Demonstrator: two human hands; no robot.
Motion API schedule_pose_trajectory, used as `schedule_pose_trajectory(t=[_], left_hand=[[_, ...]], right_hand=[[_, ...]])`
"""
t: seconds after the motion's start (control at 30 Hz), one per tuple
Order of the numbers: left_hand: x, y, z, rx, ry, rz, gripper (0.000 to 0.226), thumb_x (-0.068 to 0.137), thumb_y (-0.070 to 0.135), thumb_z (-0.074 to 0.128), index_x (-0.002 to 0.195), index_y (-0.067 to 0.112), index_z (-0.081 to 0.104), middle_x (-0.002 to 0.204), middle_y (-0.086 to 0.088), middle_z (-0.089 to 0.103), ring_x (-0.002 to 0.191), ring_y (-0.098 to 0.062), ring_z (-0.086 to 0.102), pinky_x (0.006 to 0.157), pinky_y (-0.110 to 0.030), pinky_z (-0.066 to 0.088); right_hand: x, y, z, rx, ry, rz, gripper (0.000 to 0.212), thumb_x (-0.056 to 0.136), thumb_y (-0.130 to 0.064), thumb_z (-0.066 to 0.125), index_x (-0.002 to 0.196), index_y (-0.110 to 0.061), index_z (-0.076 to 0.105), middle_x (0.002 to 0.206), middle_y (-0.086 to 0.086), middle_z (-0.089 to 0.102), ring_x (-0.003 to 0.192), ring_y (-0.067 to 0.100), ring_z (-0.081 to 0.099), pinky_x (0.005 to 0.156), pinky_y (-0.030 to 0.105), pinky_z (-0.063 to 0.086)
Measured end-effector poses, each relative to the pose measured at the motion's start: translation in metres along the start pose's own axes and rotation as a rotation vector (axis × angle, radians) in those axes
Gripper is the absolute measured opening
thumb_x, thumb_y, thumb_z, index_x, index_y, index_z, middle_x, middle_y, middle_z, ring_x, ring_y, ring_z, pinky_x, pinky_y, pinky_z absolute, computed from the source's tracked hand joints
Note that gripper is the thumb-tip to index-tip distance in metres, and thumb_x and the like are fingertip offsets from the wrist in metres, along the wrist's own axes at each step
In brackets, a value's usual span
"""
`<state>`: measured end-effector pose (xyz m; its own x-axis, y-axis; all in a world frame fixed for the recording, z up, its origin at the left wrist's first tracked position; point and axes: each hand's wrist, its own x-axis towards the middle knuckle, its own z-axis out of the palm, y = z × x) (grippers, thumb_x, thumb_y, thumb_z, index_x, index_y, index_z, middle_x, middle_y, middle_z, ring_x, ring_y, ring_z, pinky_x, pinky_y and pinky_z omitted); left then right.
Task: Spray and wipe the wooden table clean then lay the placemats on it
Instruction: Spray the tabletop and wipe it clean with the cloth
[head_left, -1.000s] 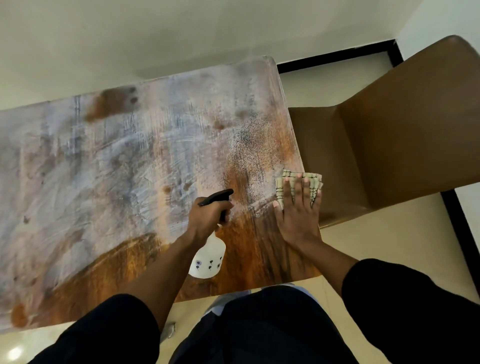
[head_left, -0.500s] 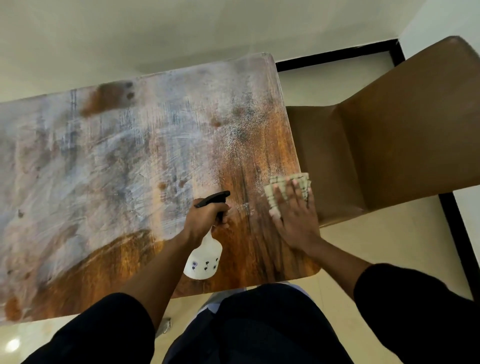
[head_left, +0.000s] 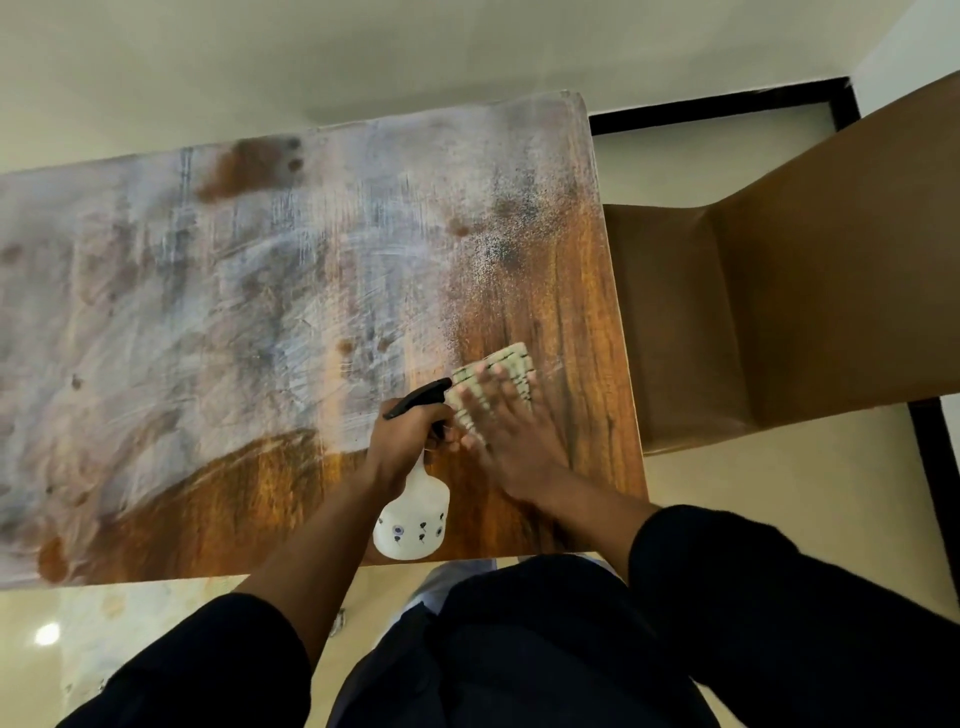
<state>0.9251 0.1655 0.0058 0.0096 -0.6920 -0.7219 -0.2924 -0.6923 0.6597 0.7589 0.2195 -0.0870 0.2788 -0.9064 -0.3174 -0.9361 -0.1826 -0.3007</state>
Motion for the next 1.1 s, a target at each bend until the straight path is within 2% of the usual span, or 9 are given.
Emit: schedule_pose_trajectory(t=[0.07,0.17,0.33,0.4,0.6,0.73,0.9,1.03,1.1], left_hand=[[-0.002,-0.001,0.001,-0.007,0.02,-0.001,0.031,0.096,0.007,0.066,0.125,0.0,0.073,0.069,-0.015,0.068,0.066,-0.031,0.069,0.042,-0.026,0.041],[-0.005,-0.002,0.0,-0.017,0.005,0.028,0.026,0.094,0.006,0.066,0.119,0.008,0.075,0.071,-0.017,0.069,0.067,-0.032,0.071,0.044,-0.026,0.041],[-0.009,-0.011,-0.001,-0.032,-0.013,0.004,0.006,0.094,0.011,0.07,0.091,0.01,0.076,0.074,-0.015,0.069,0.071,-0.033,0.074,0.048,-0.027,0.041],[-0.013,-0.012,0.0,-0.042,-0.014,0.014,0.008,0.094,0.009,0.07,0.088,0.006,0.075,0.075,-0.017,0.068,0.071,-0.035,0.073,0.044,-0.026,0.043],[-0.018,-0.014,0.004,-0.077,-0.015,0.049,0.013,0.096,0.004,0.068,0.084,0.002,0.073,0.074,-0.019,0.066,0.068,-0.033,0.07,0.045,-0.023,0.046],[-0.012,-0.014,0.002,-0.072,-0.003,0.06,0.012,0.095,0.012,0.071,0.088,0.001,0.073,0.074,-0.016,0.068,0.069,-0.033,0.075,0.046,-0.027,0.042],[-0.005,-0.009,-0.001,-0.079,0.024,0.084,0.017,0.094,0.009,0.069,0.081,0.0,0.072,0.073,-0.02,0.068,0.071,-0.04,0.073,0.044,-0.029,0.042],[0.003,-0.005,-0.008,-0.086,0.018,0.095,0.017,0.095,0.008,0.07,0.081,0.0,0.074,0.072,-0.021,0.068,0.08,-0.053,0.072,0.057,-0.05,0.051],[0.006,-0.003,-0.013,-0.071,-0.003,0.102,0.016,0.096,0.007,0.069,0.083,-0.001,0.075,0.072,-0.021,0.068,0.08,-0.053,0.072,0.057,-0.05,0.052]], right_hand=[[-0.002,-0.013,0.01,-0.049,-0.036,-0.119,0.07,0.108,-0.059,0.012,0.166,-0.026,-0.008,0.171,0.006,-0.027,0.155,0.025,-0.032,0.125,0.06,-0.008],[0.001,-0.003,0.002,-0.069,-0.052,-0.143,0.072,0.107,-0.059,0.015,0.166,-0.026,-0.01,0.171,0.006,-0.026,0.156,0.025,-0.031,0.125,0.06,-0.009],[0.022,0.063,-0.032,-0.032,0.03,0.191,0.08,0.098,-0.072,-0.004,0.161,-0.027,-0.025,0.168,0.012,-0.03,0.156,0.031,-0.026,0.124,0.066,-0.007],[0.032,0.094,-0.039,-0.013,0.051,0.322,0.081,0.1,-0.072,0.0,0.161,-0.026,-0.027,0.168,0.012,-0.032,0.156,0.032,-0.027,0.125,0.064,-0.007],[0.039,0.095,-0.038,0.035,0.07,0.408,0.082,0.103,-0.07,0.008,0.163,-0.023,-0.022,0.169,0.014,-0.031,0.156,0.033,-0.029,0.123,0.065,-0.011],[0.023,0.063,-0.026,0.006,0.059,0.277,0.084,0.103,-0.072,0.011,0.163,-0.024,-0.023,0.169,0.015,-0.03,0.157,0.034,-0.025,0.122,0.067,-0.014],[-0.013,0.015,0.002,-0.014,0.0,-0.084,0.079,0.106,-0.068,0.014,0.166,-0.025,-0.011,0.172,0.01,-0.022,0.159,0.031,-0.021,0.123,0.068,0.001],[-0.029,-0.004,0.022,-0.096,-0.034,-0.284,0.074,0.108,-0.064,0.017,0.167,-0.025,-0.006,0.174,0.008,-0.015,0.161,0.028,-0.016,0.126,0.063,-0.002],[-0.026,0.005,0.019,-0.117,-0.061,-0.305,0.074,0.108,-0.063,0.019,0.167,-0.027,-0.006,0.174,0.006,-0.016,0.161,0.025,-0.016,0.127,0.06,-0.005]])
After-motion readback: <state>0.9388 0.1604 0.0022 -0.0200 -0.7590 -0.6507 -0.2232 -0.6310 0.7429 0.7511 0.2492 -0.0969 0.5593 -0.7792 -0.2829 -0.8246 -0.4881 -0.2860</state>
